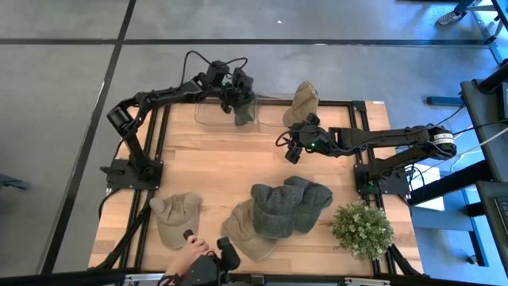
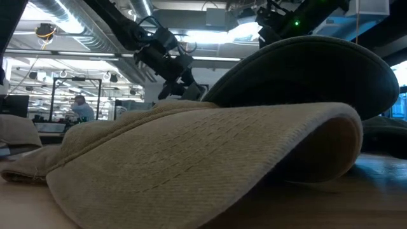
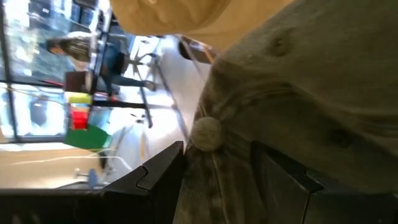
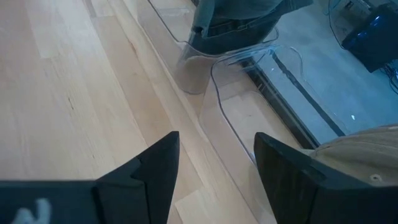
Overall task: Pick & Place hat
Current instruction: Put the left black cap into the left transparent bin, then put the left brown cap into the right transparent bin
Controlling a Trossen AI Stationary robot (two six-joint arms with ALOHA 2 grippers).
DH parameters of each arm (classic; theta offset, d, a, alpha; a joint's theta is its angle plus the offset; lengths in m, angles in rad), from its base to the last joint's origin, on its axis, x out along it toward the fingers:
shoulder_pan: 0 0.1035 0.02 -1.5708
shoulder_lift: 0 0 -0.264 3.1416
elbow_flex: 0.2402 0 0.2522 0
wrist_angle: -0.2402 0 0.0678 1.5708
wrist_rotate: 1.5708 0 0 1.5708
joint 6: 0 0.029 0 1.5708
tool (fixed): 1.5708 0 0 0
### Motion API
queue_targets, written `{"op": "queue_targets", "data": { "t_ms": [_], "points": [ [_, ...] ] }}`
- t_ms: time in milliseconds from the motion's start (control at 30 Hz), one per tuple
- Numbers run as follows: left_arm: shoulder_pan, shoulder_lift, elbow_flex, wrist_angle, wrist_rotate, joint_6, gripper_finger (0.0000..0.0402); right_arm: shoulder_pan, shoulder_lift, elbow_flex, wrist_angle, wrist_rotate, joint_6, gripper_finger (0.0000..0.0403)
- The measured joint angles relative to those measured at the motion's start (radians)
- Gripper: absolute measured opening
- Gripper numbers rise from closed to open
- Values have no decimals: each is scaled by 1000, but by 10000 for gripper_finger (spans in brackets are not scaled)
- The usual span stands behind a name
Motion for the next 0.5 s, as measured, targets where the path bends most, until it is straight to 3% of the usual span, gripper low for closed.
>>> {"op": "queue_targets", "data": {
  "t_ms": [200, 500],
  "points": [
    [0, -46, 0, -58, 3, -37, 183, 0, 0, 0, 1, 0, 0, 209],
    [-6, -75, 0, -60, -125, -49, 183, 0, 0, 0, 1, 0, 2, 209]
  ]
}}
